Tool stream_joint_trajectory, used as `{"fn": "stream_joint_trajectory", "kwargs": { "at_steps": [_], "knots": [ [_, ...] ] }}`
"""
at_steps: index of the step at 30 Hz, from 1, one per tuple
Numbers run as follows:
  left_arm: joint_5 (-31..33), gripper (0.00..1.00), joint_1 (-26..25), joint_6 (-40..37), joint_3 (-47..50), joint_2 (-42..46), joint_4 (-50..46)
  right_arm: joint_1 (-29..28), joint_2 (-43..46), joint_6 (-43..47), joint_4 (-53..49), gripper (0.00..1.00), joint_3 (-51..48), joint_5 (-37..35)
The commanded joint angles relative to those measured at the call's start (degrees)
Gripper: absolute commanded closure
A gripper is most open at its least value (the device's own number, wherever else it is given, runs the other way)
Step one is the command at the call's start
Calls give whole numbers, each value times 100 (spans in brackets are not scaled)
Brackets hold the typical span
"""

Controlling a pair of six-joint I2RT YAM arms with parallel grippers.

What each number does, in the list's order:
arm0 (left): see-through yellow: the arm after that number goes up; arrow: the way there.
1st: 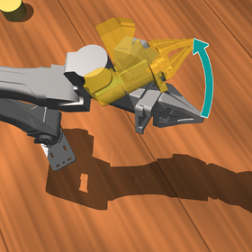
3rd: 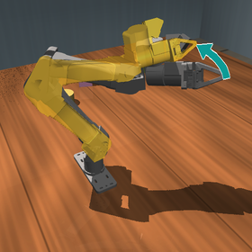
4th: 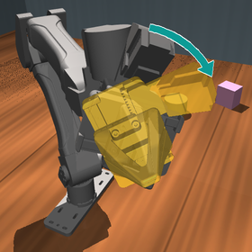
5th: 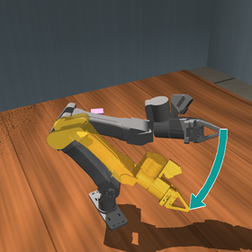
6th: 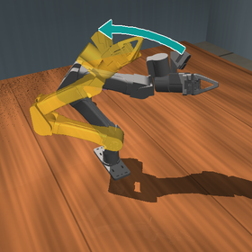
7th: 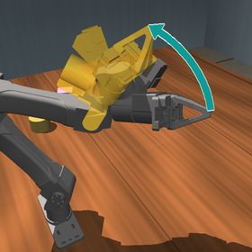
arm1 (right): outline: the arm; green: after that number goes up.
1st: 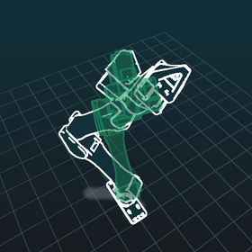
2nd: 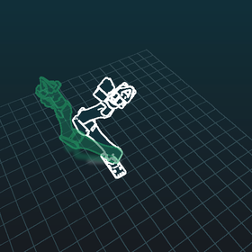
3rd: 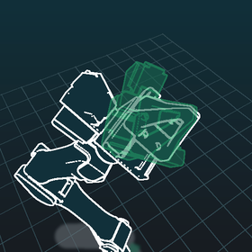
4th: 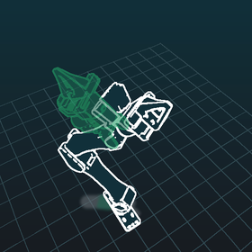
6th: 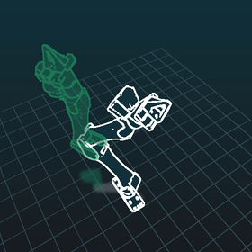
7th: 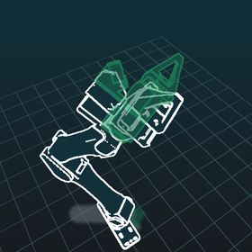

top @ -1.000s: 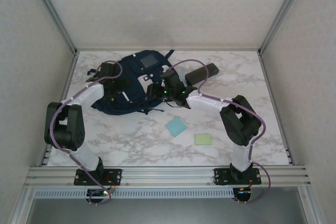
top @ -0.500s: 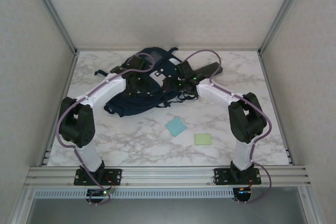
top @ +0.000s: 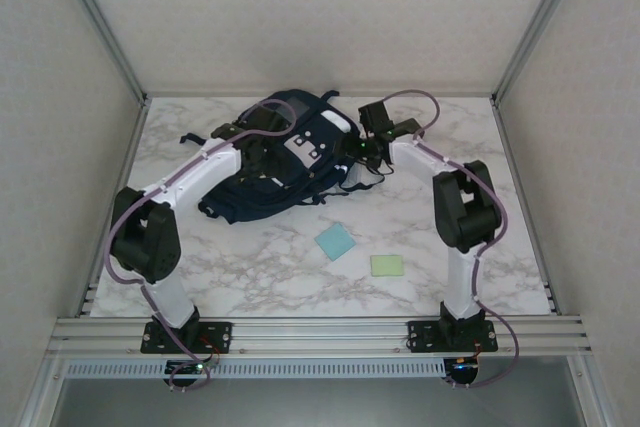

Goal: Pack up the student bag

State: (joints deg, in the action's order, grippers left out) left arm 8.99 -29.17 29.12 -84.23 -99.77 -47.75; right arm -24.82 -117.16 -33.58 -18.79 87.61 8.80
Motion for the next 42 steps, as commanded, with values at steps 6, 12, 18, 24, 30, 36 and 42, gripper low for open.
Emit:
{"fn": "stream_joint_trajectory", "kwargs": {
  "at_steps": [6,12,18,24,30,36,42],
  "knots": [
    [-728,8,-236,778,162,355,555,-160,-148,-1054,1238,100,-251,1100],
    [-860,8,-264,1400,473,209,953,-812,358,-1664,1720,100,-656,932],
    [-733,7,-256,1871,805,95,1320,-1373,340,-2304,2051,100,-962,553],
    [-264,7,-247,2240,1033,-6,1451,-1482,295,-2694,2480,100,-1363,382],
    [184,4,-200,2348,1356,84,1491,-1608,223,-2712,2707,100,-1602,291],
    [90,4,-33,2314,1654,-239,1939,-1767,-26,-2837,2941,100,-1834,310],
    [192,4,185,1886,1419,-679,2277,-1771,-188,-2974,2896,100,-2090,294]
  ]
}}
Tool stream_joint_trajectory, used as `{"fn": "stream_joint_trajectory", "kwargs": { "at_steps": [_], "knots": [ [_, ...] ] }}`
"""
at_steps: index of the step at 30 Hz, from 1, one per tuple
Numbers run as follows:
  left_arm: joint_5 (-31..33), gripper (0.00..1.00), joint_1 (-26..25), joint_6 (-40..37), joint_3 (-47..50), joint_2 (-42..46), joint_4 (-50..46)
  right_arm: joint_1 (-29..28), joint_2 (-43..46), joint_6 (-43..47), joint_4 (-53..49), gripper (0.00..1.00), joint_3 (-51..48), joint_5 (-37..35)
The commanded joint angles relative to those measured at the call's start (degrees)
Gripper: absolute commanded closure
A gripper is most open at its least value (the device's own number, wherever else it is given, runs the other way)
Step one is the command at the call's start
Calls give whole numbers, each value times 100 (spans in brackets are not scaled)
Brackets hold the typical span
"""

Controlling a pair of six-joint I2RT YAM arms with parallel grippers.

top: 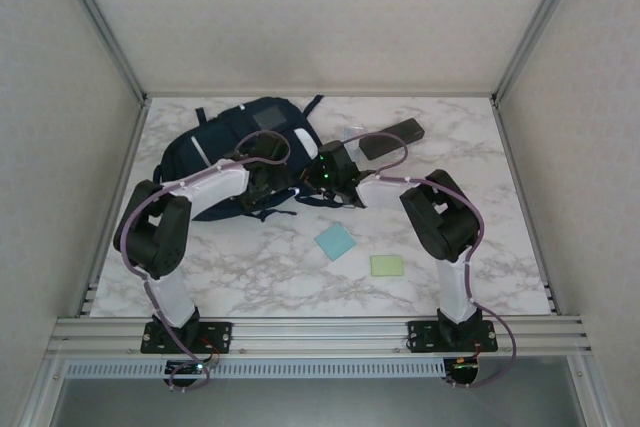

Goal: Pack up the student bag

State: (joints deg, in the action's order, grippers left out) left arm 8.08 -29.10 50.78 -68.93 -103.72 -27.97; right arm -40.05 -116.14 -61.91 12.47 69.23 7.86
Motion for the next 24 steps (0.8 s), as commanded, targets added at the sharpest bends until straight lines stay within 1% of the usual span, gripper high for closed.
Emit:
{"fn": "stream_joint_trajectory", "kwargs": {
  "at_steps": [1,7,10,12,14,16,18,20,22,24],
  "knots": [
    [323,4,202,-379,-173,-312,321,-246,-304,-148,-235,100,-271,392],
    [567,5,228,-1107,-519,-298,543,-246,-303,-57,-336,100,-361,394],
    [466,5,228,-1414,-509,-351,817,-244,-295,3,-385,100,-358,388],
    [269,8,221,-1643,-452,-450,1080,-249,-302,3,-377,100,-358,409],
    [-192,18,212,-1929,-326,-508,1480,-241,-326,18,-384,100,-325,441],
    [-691,22,177,-2139,-150,-471,1884,-249,-332,36,-387,100,-301,471],
    [-1270,30,151,-2356,-34,-423,2135,-388,-356,47,-404,100,-269,480],
    [-1837,37,125,-2642,19,-369,2383,-398,-400,52,-418,100,-227,511],
    [-2148,41,115,-2885,20,-327,2322,-398,-442,56,-425,100,-170,549],
    [-2307,42,115,-3059,28,-228,2216,-393,-462,60,-434,100,-147,585]
  ]
}}
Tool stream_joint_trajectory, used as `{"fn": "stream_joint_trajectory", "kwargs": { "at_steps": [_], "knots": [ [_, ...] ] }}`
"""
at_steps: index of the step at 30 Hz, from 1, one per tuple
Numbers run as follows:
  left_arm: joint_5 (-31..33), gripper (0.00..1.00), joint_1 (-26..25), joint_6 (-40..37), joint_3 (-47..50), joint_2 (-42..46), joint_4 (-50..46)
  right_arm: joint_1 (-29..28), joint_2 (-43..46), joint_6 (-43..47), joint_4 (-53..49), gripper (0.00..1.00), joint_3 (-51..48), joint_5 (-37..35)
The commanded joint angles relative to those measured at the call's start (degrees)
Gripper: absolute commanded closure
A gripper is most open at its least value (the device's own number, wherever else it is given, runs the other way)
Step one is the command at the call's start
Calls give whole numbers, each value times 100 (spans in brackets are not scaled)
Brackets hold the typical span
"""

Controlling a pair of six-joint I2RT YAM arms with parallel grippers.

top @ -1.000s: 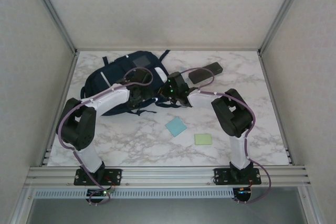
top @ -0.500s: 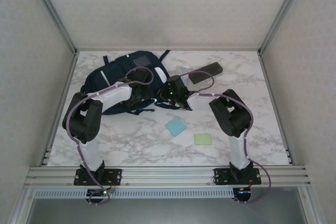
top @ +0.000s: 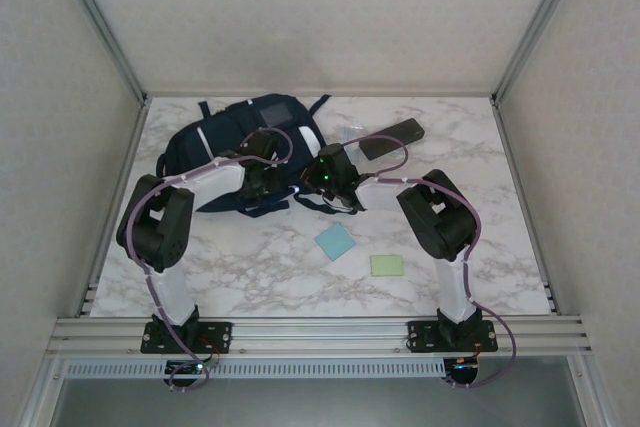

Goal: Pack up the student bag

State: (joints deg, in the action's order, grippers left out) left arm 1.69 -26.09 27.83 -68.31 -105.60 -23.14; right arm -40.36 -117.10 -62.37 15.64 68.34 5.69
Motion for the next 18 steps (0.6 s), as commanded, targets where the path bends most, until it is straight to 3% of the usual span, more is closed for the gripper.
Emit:
{"fn": "stream_joint_trajectory", "kwargs": {
  "at_steps": [1,6,10,14,18],
  "knots": [
    [-1698,44,-186,-854,-16,37,1701,-375,-374,111,-747,100,-46,810],
    [-1425,46,-191,-1085,55,501,1380,-376,-393,161,-826,100,13,830],
    [-758,44,-186,-1139,-28,502,1131,-377,-436,187,-850,100,93,891],
    [327,26,-139,-761,-186,332,907,-385,-441,222,-885,100,132,916],
    [727,24,-63,-439,-540,-66,725,-385,-441,260,-932,100,154,940]
  ]
}}
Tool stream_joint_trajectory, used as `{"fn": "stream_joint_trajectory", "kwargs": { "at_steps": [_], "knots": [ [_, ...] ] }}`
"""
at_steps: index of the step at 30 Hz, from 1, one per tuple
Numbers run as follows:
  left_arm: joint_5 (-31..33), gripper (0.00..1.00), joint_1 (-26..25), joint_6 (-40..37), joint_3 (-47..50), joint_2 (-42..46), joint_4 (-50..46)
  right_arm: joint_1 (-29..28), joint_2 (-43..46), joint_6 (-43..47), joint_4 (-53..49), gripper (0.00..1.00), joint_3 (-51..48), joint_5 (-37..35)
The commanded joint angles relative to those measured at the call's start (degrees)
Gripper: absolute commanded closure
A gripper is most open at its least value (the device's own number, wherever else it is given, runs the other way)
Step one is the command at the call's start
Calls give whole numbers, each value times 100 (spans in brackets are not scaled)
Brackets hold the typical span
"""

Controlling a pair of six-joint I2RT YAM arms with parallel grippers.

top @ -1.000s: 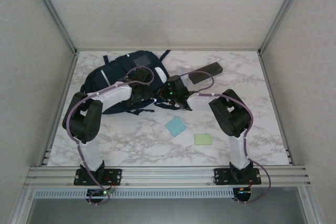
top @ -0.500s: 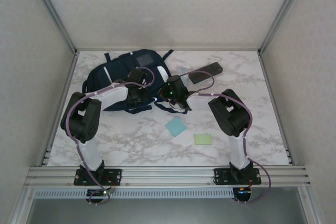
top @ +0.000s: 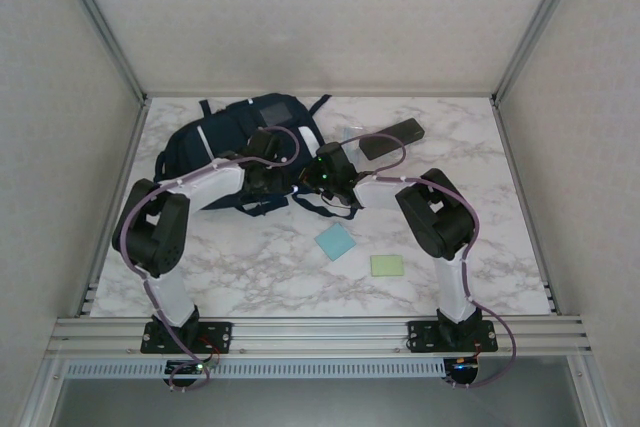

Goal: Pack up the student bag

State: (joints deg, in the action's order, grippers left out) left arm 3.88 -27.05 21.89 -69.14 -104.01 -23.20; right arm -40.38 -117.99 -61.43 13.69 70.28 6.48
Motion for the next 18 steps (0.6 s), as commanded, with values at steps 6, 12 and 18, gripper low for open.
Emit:
{"fn": "stream_joint_trajectory", "kwargs": {
  "at_steps": [6,12,18],
  "knots": [
    [408,34,33,555,-467,-487,1262,-383,-329,210,-787,100,-83,846],
    [-1650,61,-110,-1,66,-289,2634,-384,-364,230,-824,100,-29,855],
    [-1643,63,-241,-751,208,229,1765,-383,-455,287,-902,100,137,915]
  ]
}}
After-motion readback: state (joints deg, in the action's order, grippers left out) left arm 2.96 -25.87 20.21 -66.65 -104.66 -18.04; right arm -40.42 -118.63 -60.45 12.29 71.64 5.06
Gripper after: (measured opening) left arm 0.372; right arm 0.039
